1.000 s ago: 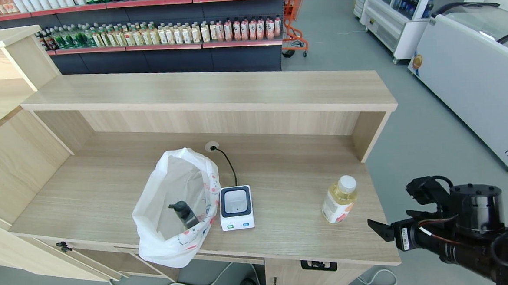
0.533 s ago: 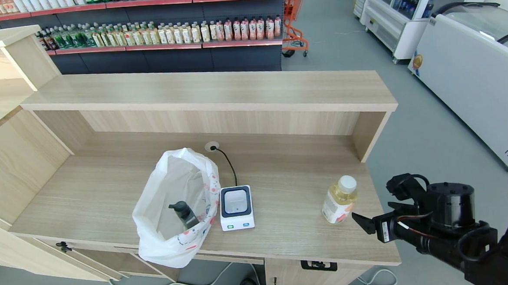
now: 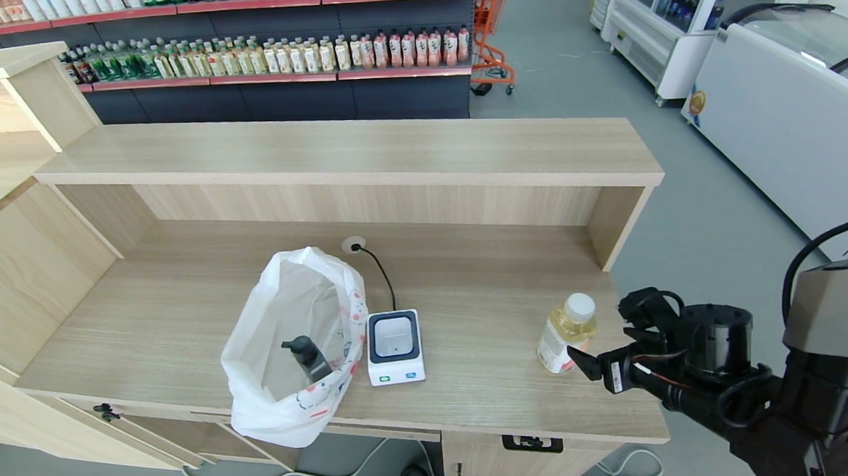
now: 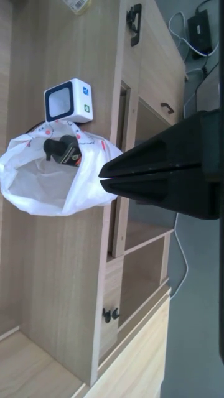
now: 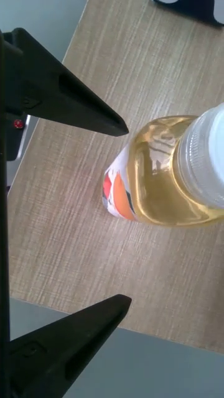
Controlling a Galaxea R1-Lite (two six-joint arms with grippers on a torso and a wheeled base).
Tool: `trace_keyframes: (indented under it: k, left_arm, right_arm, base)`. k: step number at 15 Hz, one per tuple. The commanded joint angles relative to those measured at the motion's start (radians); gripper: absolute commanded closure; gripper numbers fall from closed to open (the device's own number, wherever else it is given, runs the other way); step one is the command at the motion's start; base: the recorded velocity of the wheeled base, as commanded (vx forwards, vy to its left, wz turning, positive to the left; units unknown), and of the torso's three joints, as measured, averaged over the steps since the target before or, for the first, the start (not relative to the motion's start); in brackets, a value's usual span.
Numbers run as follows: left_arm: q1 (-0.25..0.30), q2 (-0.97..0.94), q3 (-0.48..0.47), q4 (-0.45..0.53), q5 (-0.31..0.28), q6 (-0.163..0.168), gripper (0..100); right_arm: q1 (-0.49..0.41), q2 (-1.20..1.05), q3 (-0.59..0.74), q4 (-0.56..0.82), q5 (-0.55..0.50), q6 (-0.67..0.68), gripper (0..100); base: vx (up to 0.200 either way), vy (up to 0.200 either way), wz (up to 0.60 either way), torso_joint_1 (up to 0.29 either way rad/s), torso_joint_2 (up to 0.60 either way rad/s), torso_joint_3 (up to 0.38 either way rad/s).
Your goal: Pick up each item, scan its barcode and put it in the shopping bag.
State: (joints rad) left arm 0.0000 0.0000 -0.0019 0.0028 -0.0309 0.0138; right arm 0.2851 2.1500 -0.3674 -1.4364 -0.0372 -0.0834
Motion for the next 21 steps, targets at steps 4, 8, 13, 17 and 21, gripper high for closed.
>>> trace_keyframes:
  k: [4, 8, 13, 17, 21]
  left_arm:
    - [0.000, 0.002, -0.001, 0.000, 0.000, 0.000, 100]
    - [0.000, 0.002, 0.000, 0.000, 0.000, 0.000, 100]
    - [0.000, 0.002, 0.000, 0.000, 0.000, 0.000, 100]
    - [0.000, 0.002, 0.000, 0.000, 0.000, 0.000, 100]
    - [0.000, 0.002, -0.001, 0.000, 0.000, 0.000, 100]
  right_arm:
    - [0.032, 0.064, -0.033, -0.010, -0.001, -0.009, 0]
    - [0.032, 0.106, -0.117, -0.010, -0.001, -0.056, 0]
    - [0.042, 0.194, -0.179, -0.093, -0.003, -0.090, 0]
    - [0.043, 0.226, -0.206, -0.110, -0.001, -0.116, 0]
    - [0.048, 0.254, -0.240, -0.113, 0.016, -0.116, 0]
  base:
    - [0.000, 0.000, 0.00, 0.000, 0.00, 0.000]
    - [0.000, 0.000, 0.00, 0.000, 0.00, 0.000]
    - [0.000, 0.000, 0.00, 0.000, 0.00, 0.000]
    - [0.000, 0.000, 0.00, 0.000, 0.00, 0.000]
    - [0.000, 0.000, 0.00, 0.000, 0.00, 0.000]
